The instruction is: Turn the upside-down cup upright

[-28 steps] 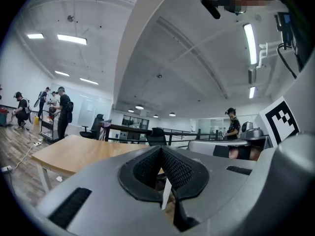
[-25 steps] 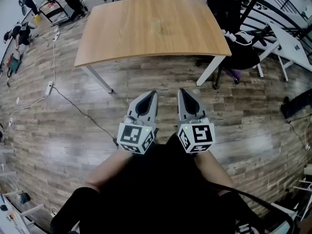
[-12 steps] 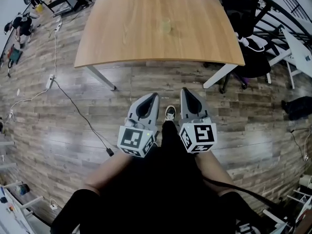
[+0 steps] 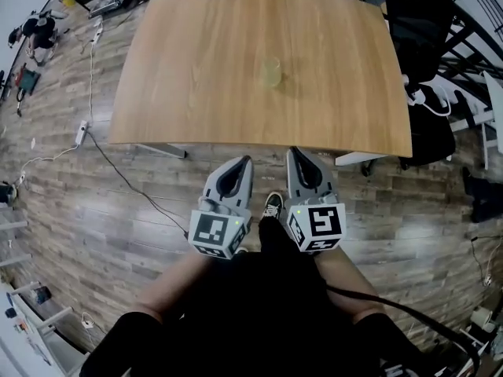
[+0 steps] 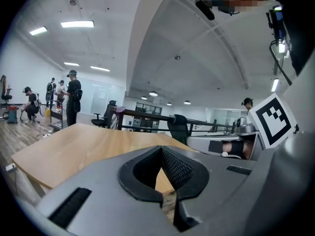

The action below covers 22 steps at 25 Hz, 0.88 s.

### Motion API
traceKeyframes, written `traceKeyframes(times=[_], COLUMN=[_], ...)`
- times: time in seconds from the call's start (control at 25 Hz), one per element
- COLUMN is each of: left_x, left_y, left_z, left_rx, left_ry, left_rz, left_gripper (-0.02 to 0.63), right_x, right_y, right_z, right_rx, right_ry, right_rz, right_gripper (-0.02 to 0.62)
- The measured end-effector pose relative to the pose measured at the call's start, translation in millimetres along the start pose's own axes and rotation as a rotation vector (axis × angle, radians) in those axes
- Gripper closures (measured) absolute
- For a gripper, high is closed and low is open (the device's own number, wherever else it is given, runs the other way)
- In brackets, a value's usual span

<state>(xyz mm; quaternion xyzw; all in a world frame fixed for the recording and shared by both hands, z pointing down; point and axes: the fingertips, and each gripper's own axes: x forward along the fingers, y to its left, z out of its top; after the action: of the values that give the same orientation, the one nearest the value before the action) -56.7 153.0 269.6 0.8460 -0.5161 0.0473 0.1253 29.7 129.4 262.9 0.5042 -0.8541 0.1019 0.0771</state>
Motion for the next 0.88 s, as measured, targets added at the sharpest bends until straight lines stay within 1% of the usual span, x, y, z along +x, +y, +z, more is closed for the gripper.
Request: traceKeyframes(times=[0.16,0.28,0.36,0.56,0.68,0.8,0.84,0.88], left_x=[54,77,90,120,142,166,175,184], left_y=[7,16,24,51,78,103,110,116], left_z=[8,11,9,-1,-11,-25,-29,-33], left_rx=[0.009,0.026,0.022,0.008,0.022,0.015,0.018,0.023], left_ry=[0.006,0.013,0.022,0.032,0.035,0.054,0.06,0.063], left_rz=[0.018,0.028,0.041,0.066,0.053,0.036,0.029,0.021], left_gripper=[0.598,0.598,0.598,0.598,0.598,0.598,0.598,0.598], right_x=[38,62,76,113,146,180,190,202], right_y=[-32,-45,-49,-58,-64,-70,-72,-75], right_z=[8,12,11,-6,-18,-32,-37,-41], right_rx=[-0.012,-0.006,-0.001,0.008,0.012,0.011,0.017,0.023], right_ry=[0.021,0.021,0.029,0.071,0.096,0.134,0.144,0.154], right_rz=[0.035,0.045,0.053,0.063,0.048,0.032,0.035,0.044], right_gripper=[0.58,0.58,0.58,0.58,0.58,0.577,0.567,0.522])
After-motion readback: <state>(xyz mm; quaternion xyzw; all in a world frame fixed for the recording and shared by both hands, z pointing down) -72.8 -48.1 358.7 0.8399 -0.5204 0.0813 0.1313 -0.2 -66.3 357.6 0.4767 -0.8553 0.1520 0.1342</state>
